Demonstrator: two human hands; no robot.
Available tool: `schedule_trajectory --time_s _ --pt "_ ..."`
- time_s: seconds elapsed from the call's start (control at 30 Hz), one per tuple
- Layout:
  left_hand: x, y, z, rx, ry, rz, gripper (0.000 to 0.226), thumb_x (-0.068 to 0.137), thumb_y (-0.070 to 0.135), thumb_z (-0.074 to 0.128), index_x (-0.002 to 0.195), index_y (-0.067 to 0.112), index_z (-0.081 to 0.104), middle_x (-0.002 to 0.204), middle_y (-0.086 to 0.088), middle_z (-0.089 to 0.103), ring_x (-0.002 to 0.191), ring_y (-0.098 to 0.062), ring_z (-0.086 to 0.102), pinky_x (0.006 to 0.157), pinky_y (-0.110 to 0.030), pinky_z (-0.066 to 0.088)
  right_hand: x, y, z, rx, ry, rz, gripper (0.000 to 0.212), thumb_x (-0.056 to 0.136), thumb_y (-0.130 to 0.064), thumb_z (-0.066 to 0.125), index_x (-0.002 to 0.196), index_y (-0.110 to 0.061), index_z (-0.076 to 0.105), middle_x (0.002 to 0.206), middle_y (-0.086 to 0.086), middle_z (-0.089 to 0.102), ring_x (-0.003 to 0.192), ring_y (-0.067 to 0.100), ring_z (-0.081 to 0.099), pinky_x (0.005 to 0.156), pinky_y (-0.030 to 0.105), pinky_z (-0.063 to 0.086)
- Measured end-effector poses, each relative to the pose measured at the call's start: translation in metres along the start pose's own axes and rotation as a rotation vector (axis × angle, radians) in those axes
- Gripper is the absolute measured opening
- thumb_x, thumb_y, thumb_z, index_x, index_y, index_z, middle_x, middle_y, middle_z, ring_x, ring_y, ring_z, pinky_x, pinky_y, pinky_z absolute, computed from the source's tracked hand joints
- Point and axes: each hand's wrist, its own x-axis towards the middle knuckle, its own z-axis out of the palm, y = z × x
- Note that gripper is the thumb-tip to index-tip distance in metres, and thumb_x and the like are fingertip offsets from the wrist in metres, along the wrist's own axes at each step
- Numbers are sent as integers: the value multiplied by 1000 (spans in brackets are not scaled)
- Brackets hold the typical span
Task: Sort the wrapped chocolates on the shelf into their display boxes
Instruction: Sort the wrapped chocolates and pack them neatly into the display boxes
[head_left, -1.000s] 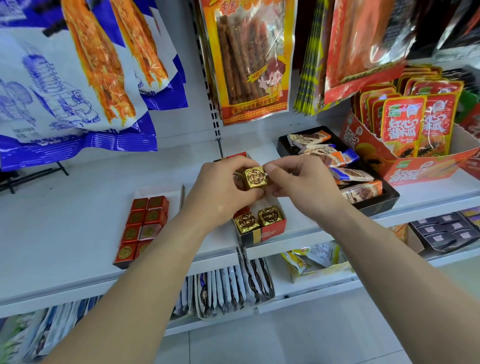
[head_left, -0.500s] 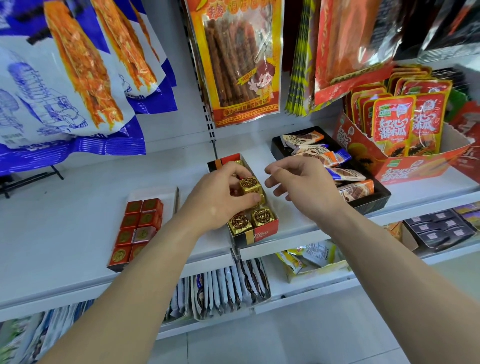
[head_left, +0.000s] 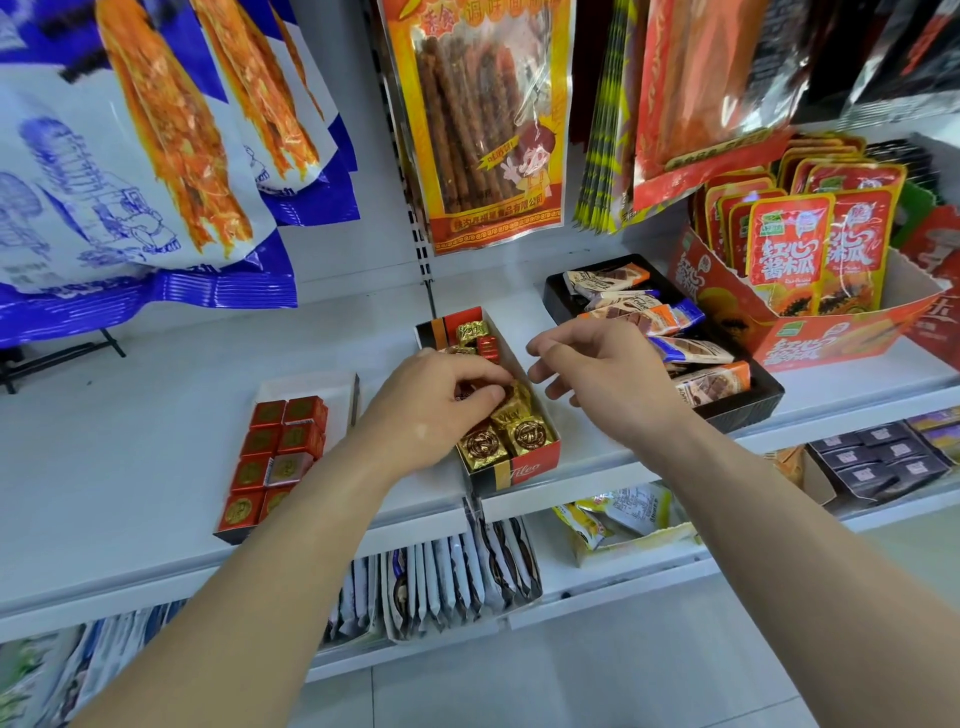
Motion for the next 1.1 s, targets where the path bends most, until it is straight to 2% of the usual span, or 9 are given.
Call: schedule_trajectory --time_s 0.17,0.3,0.43,0.53,0.63,0.83,0.93,1.03,1.1 --pt "2 1 5 10 74 20 12 85 43 71 96 41 75 97 23 69 98 -6 59 85 -40 52 1 0 4 -38 -32 -45 13 94 -18 61 93 -17 74 80 -2 73 65 2 63 56 13 46" --pt "2 3 -2 -34 120 20 9 88 37 70 95 38 74 88 26 65 83 10 56 71 -21 45 3 6 6 -139 -69 -77 6 90 -27 70 89 -25 75 82 -6 69 68 -2 60 63 20 46" --pt "3 -9 -19 -21 272 -50 14 96 31 61 105 32 71 102 18 65 73 5 47 64 -18 37 2 13 9 -233 -137 -79 4 89 -31 71 86 -31 74 78 -6 65 61 -6 56 53 11 38" --pt "3 -17 -19 63 225 -82 16 96 30 60 110 30 69 114 11 63 83 -5 48 75 -29 46 3 16 10 -251 -138 -94 6 88 -27 73 86 -32 73 74 -6 63 61 -3 57 53 10 38" --pt "3 -21 -20 108 156 -81 20 95 35 60 114 35 65 121 12 62 92 -13 52 80 -37 52 4 17 8 -241 -141 -82 7 87 -25 73 84 -31 73 75 -6 63 62 0 57 59 20 43" --pt "1 -18 -23 16 94 -73 39 89 32 70 126 34 59 113 15 64 70 -1 48 64 -21 40 6 10 14 -248 -55 -159 8 90 -27 67 86 -33 72 78 -7 64 67 2 58 53 12 38" --pt "2 -15 -24 14 74 -66 42 87 27 73 127 32 60 105 14 61 83 -2 51 67 -18 41 8 9 19 -249 -36 -185 7 91 -27 66 92 -31 72 81 -6 62 62 0 53 56 16 35" --pt "2 -15 -24 204 -5 -38 38 94 35 62 132 34 58 116 11 54 110 -13 47 92 -35 46 12 12 20 -282 -20 -171 9 92 -28 64 94 -33 71 85 -8 63 61 -2 51 55 14 32" --pt "2 -16 -22 188 -10 -35 33 94 35 62 127 35 59 122 11 57 108 -8 49 91 -34 47 13 13 20 -301 -6 -158 10 93 -29 63 94 -36 70 88 -8 64 63 -1 52 55 15 32"
